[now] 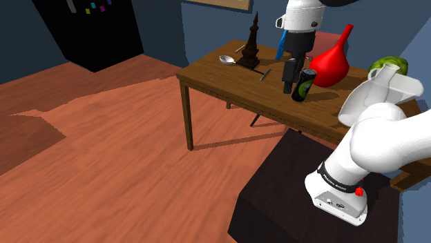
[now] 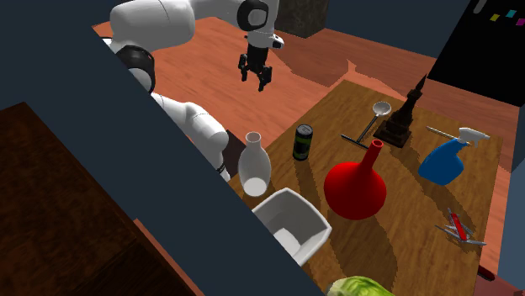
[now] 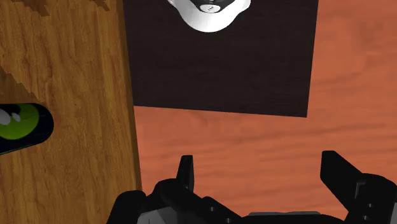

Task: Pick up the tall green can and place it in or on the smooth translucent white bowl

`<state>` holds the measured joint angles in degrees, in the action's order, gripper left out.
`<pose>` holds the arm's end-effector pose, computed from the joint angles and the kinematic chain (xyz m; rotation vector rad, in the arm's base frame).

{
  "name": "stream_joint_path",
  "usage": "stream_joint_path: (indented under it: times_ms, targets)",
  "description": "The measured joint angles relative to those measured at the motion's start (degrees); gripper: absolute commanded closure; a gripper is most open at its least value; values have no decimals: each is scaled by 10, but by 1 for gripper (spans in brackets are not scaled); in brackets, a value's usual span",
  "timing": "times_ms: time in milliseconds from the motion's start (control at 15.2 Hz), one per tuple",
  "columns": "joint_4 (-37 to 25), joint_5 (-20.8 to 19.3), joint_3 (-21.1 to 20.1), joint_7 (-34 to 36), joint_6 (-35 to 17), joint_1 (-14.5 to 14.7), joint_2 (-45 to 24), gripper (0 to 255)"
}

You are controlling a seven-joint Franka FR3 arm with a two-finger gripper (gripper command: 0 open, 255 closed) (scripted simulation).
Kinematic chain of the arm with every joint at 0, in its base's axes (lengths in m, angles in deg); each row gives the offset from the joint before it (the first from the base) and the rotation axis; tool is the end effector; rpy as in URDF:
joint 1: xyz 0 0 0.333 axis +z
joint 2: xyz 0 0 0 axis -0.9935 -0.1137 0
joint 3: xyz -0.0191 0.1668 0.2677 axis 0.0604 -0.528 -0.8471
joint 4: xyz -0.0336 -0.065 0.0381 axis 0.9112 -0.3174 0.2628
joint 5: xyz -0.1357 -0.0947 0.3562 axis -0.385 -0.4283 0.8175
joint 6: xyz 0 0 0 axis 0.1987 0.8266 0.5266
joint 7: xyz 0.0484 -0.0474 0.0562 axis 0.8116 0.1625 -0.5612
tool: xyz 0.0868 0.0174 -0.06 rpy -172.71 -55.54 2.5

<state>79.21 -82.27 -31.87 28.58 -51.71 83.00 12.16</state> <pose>0.2943 0.0204 0.5392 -3.0628 -0.1853 0.2965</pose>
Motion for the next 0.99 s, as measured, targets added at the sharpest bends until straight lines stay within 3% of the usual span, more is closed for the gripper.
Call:
stream_joint_path:
  times_ms: [264,990]
  targets:
    - [16,-24,25,-25,-10,-14,15,0]
    - [40,-142,157,-150,-108,-85,4,0]
